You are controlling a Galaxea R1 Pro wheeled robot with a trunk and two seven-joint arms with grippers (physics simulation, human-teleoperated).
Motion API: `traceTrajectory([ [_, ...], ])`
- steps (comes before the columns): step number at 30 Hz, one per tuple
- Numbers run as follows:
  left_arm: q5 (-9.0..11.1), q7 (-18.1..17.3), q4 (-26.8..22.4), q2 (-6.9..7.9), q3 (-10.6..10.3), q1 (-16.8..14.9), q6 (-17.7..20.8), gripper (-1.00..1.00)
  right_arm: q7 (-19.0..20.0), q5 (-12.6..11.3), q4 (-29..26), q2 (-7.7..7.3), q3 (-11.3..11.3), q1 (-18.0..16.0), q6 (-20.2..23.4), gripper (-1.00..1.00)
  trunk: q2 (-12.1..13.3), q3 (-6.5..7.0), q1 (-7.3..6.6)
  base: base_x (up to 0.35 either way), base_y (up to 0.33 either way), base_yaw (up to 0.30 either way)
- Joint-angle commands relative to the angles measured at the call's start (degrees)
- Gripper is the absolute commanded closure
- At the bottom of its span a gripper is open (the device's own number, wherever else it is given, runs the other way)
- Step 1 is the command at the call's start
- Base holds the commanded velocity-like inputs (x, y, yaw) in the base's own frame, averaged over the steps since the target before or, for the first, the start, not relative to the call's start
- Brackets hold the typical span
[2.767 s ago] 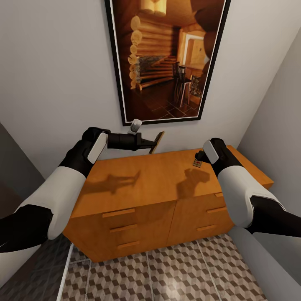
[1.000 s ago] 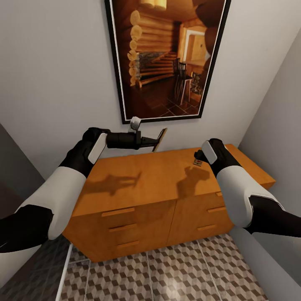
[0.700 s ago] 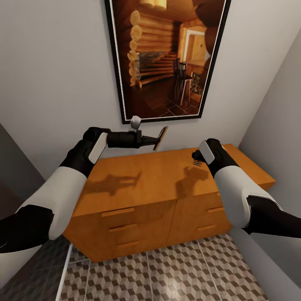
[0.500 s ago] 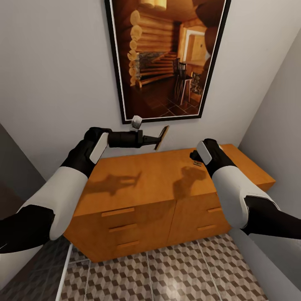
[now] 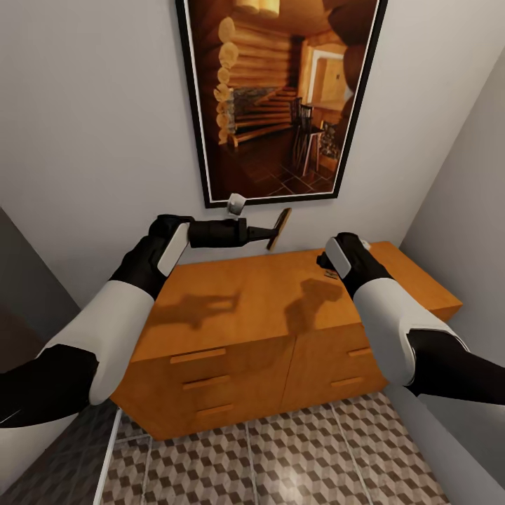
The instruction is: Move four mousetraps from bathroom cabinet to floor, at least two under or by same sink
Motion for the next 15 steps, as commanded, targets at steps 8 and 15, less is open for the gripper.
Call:
traceTrajectory([
  [8, 0.1, -0.1, 0.0, 0.0, -0.1, 0.0, -0.2, 1.0, -0.5, -0.6, 0.5, 0.0, -0.1, 0.0, 0.0, -1.0, 0.0, -0.06, 0.01, 0.003, 0.013, 0.0],
  [15, 0.1, -0.1, 0.0, 0.0, -0.1, 0.0, -0.2, 1.0, -0.5, -0.6, 0.6, 0.01, -0.2, 0.0, 0.0, -1.0, 0.0, -0.06, 0.01, 0.101, 0.201, 0.0],
])
